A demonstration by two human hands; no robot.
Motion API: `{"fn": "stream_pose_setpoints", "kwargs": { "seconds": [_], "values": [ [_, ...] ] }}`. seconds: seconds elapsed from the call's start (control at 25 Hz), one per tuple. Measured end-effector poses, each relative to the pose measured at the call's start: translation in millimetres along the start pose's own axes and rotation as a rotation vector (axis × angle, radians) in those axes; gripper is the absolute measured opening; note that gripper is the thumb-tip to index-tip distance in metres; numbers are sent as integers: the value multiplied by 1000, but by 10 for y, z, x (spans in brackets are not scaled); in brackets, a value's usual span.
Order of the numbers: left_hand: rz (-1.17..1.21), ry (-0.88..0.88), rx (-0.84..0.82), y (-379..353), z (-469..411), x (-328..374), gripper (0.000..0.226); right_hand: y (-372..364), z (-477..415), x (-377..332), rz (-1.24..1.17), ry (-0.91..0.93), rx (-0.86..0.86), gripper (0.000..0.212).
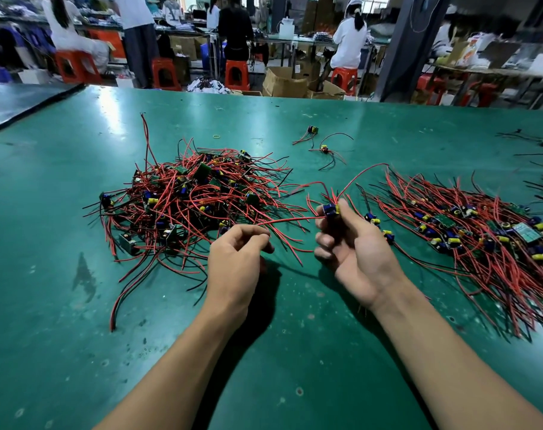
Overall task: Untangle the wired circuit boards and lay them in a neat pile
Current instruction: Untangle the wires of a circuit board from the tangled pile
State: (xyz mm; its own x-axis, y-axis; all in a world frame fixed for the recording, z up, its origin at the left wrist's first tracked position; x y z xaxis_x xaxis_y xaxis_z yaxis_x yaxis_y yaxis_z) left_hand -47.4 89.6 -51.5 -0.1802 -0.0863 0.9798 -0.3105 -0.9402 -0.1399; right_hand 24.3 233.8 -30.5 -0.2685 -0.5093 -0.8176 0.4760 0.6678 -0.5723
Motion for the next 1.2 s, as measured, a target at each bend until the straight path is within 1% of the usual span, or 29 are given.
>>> {"fn": "stream_pose_setpoints", "kwargs": {
  "seconds": [0.04, 0.12, 0.2, 0.24, 0.28, 0.36, 0.48, 0.56, 0.64, 0.76, 0.8, 0.84, 0.92, 1.0, 1.04, 1.16, 1.2],
  "values": [
    [-28, -23, -30, -7, 1, -13, 14, -9, 8, -13, -54, -36, -29, 43],
    [-97, -91, -88, -31, 20, -38, 13, -36, 33, -17, -96, -107, -87, 40],
    [-88, -117, -144, -61, 28, -50, 18, -66, 70, 12, 54, -170, -144, 31],
    [-47, -89, -181, -67, 24, -43, 24, -79, 93, 37, 159, -199, -174, 29],
    [0, -52, -224, -65, 14, -35, 29, -86, 114, 65, 240, -223, -203, 29],
    [40, -22, -312, -45, 5, -14, 30, -92, 144, 100, 330, -227, -240, 30],
    [-37, -69, -371, -21, 34, -13, 18, -83, 143, 104, 372, -149, -244, 32],
    [-49, -78, -363, -21, 59, -19, 9, -60, 130, 108, 354, -124, -239, 31],
    [-53, -90, -347, -18, 68, -9, 9, -44, 119, 124, 405, -94, -202, 33],
    [-87, -156, -285, -25, 59, -10, 8, 10, 88, 142, 594, 77, -103, 37],
    [-83, -157, -266, -34, 59, -25, 8, 24, 82, 138, 622, 131, -107, 37],
    [-70, -152, -262, -44, 66, -46, 10, 29, 86, 139, 634, 161, -146, 36],
    [-38, -137, -275, -50, 85, -76, 15, 16, 113, 153, 662, 165, -283, 37],
    [-67, -155, -263, -48, 82, -97, 17, -3, 126, 163, 690, 158, -340, 37],
    [-111, -172, -249, -50, 78, -99, 16, 1, 120, 165, 703, 177, -325, 33],
    [-254, -210, -223, -71, 72, -96, 12, 17, 86, 167, 770, 293, -213, 9],
    [-293, -225, -218, -79, 76, -92, 13, 23, 75, 162, 769, 319, -169, 6]
  ]
}}
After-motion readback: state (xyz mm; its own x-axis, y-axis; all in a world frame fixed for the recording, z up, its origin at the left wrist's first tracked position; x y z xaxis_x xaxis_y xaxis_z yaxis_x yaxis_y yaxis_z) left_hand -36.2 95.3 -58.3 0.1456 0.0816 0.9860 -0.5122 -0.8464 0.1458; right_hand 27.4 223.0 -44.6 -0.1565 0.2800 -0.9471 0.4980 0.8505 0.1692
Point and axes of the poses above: each hand's wrist, its own z-axis away from the middle knuckle, its own y-axis out of the back of the hand, x = y × z, the point moved 1 cm from there along -z, towards the middle knuckle, and after that the axes turned 7 degrees about y, right-handed, at the moved point
